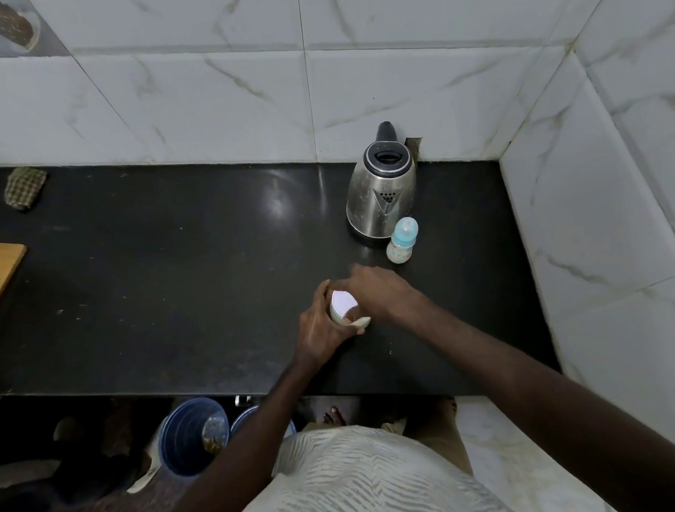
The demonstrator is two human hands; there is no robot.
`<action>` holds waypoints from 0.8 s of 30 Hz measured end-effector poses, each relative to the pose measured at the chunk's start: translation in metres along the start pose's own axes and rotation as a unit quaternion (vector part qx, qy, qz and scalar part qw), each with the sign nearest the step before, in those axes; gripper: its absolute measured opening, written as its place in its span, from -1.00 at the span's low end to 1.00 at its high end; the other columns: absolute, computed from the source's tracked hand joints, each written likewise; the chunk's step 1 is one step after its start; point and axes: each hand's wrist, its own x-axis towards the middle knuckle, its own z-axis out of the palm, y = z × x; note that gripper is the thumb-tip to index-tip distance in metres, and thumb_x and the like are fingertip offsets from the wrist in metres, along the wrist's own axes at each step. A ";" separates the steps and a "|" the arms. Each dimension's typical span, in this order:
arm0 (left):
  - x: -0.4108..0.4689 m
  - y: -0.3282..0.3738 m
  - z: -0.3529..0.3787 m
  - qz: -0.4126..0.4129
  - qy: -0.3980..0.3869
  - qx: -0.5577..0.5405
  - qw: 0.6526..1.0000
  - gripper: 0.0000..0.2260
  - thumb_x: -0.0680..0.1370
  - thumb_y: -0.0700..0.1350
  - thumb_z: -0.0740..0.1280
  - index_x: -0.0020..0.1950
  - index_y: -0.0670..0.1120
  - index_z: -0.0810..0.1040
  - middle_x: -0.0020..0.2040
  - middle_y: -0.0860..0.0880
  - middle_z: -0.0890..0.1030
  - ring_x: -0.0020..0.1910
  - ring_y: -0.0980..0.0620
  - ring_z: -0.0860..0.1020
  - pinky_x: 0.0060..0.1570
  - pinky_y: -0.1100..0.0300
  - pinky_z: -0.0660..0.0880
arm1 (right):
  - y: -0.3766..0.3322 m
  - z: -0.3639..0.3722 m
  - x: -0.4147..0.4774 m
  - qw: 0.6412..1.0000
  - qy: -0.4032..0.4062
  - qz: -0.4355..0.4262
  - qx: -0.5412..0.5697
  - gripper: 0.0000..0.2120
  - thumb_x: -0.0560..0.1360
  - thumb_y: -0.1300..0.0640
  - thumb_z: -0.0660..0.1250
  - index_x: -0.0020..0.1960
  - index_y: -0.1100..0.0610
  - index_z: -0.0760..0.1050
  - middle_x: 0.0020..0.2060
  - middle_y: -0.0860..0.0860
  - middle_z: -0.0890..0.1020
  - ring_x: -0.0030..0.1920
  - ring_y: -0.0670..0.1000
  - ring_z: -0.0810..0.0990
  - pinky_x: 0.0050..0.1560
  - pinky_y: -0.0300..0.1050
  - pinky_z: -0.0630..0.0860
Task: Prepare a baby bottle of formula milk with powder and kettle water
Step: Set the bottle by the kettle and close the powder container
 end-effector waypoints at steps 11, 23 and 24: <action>0.003 -0.003 0.003 0.012 0.001 0.007 1.000 -0.03 0.23 0.06 0.71 0.55 0.05 0.30 0.39 0.06 0.56 0.35 0.03 0.53 0.33 0.14 0.45 | -0.009 0.012 -0.007 0.995 0.029 0.084 0.037 -0.35 0.49 -0.10 0.47 0.52 -0.01 0.35 0.27 0.17 0.48 0.16 0.25 0.62 0.04 0.04 0.55; 0.016 0.009 0.009 0.005 -0.009 -0.003 1.000 0.02 0.23 0.03 0.71 0.58 0.04 0.26 0.41 0.05 0.55 0.35 0.03 0.52 0.31 0.18 0.44 | -0.006 0.004 -0.002 0.988 0.057 0.138 0.043 -0.37 0.51 -0.16 0.44 0.45 0.13 0.38 0.25 0.16 0.57 0.21 0.20 0.62 0.06 0.04 0.54; 0.019 0.011 0.010 0.007 -0.009 0.002 1.000 0.02 0.22 0.03 0.72 0.58 0.04 0.26 0.40 0.05 0.55 0.35 0.03 0.52 0.32 0.17 0.45 | -0.004 0.004 -0.002 0.987 0.066 0.141 0.049 -0.37 0.50 -0.14 0.46 0.44 0.14 0.38 0.24 0.16 0.58 0.20 0.20 0.62 0.03 0.03 0.53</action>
